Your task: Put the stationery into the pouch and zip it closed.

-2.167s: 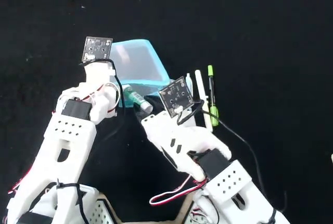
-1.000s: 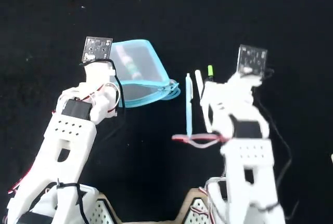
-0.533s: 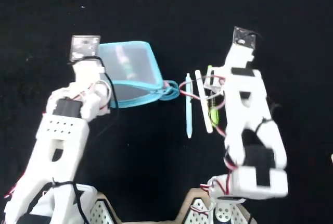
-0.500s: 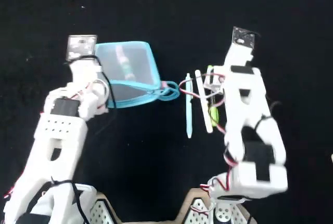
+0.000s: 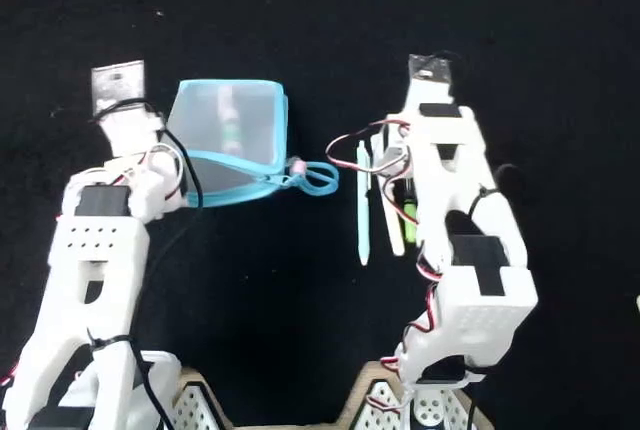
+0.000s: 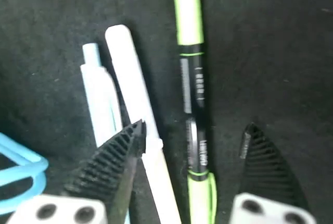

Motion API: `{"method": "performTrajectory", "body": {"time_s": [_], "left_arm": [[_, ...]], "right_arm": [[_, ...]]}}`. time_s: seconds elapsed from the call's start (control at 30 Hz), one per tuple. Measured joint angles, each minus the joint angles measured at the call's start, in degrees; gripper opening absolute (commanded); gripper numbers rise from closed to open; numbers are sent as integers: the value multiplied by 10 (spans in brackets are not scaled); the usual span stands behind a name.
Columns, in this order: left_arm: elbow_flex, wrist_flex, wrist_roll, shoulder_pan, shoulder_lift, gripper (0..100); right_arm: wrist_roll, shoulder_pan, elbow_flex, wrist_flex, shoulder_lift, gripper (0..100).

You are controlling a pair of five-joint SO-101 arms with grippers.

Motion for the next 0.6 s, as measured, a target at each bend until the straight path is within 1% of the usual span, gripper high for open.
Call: {"method": "performTrajectory", "body": {"time_s": [0.13, 0.5, 0.6], "left_arm": [[0, 0, 9, -8, 0, 30], [0, 0, 11, -8, 0, 30], [0, 0, 11, -8, 0, 30]], "right_arm": [[4, -11, 0, 0, 0, 276], [4, -11, 0, -5, 0, 276], [4, -11, -9, -22, 1, 276]]}}
